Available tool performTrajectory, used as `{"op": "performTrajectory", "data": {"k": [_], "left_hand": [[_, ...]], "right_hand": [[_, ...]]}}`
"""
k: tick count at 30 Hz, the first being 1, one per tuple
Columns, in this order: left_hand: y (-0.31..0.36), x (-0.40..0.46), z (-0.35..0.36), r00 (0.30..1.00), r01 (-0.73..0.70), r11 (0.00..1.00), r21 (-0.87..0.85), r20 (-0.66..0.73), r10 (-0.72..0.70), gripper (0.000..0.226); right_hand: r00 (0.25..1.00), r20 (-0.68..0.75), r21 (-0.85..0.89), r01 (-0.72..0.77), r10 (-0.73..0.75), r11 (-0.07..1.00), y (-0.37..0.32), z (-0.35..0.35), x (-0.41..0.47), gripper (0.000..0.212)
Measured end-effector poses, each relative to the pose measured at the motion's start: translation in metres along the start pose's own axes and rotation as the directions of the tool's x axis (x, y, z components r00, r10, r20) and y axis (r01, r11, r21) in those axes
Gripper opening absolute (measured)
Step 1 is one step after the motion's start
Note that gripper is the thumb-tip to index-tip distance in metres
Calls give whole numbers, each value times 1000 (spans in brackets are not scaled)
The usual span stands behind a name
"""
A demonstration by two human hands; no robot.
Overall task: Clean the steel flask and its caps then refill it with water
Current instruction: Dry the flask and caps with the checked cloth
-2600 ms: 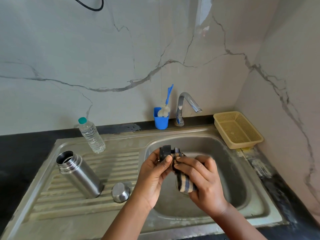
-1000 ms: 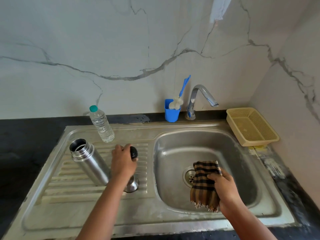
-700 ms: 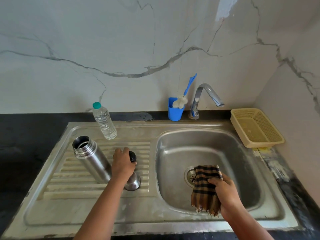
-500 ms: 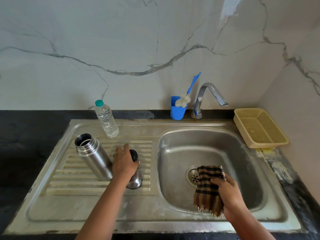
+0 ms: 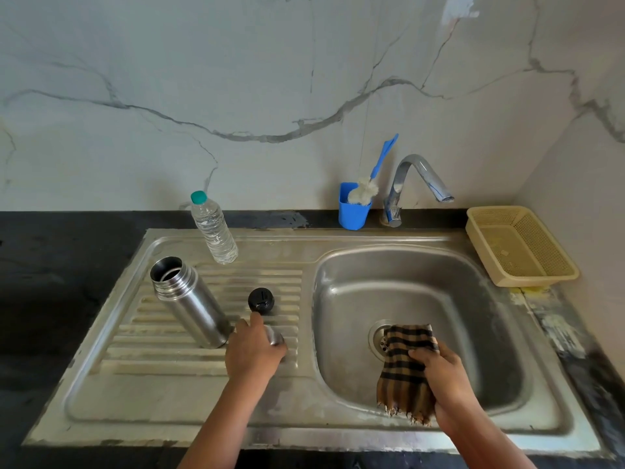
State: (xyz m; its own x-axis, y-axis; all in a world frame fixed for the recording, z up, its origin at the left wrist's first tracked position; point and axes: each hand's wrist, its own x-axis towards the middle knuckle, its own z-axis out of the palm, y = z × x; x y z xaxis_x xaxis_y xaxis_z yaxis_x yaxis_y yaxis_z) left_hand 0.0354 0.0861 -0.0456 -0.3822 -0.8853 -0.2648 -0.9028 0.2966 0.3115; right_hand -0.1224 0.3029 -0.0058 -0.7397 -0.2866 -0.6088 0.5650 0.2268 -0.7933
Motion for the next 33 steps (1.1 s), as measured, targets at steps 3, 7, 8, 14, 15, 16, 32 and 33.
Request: {"op": "performTrajectory", "data": {"k": [3, 7, 8, 14, 15, 16, 32, 33], "left_hand": [[14, -6, -13, 1000, -8, 930, -368, -30, -3, 47], [44, -20, -28, 912, 238, 399, -886, 345, 222, 52], [48, -21, -27, 867, 290, 345, -893, 398, 300, 51], [78, -38, -16, 821, 314, 287, -905, 411, 396, 17], [82, -41, -15, 813, 316, 280, -906, 411, 412, 21], [87, -44, -14, 808, 314, 283, -906, 411, 421, 24], [137, -64, -12, 864, 117, 442, -889, 311, 396, 30], [137, -64, -13, 863, 97, 438, -894, 295, 411, 27]], "right_hand": [[1000, 2, 9, 6, -6, 1000, 0, -2, 1, 24], [1000, 3, 38, 13, -13, 999, -2, -7, 5, 24], [1000, 6, 45, 16, -17, 999, -3, -8, 5, 24], [995, 21, 34, 94, -94, 995, -16, -15, 2, 28], [991, 17, 26, 129, -129, 991, -18, -15, 2, 29], [984, 11, 7, 177, -177, 984, -20, -15, 1, 31], [-6, 754, -437, 742, -657, -508, -35, -24, 20, 42], [49, 707, -463, 786, -705, -410, -37, -25, 24, 43]]}}
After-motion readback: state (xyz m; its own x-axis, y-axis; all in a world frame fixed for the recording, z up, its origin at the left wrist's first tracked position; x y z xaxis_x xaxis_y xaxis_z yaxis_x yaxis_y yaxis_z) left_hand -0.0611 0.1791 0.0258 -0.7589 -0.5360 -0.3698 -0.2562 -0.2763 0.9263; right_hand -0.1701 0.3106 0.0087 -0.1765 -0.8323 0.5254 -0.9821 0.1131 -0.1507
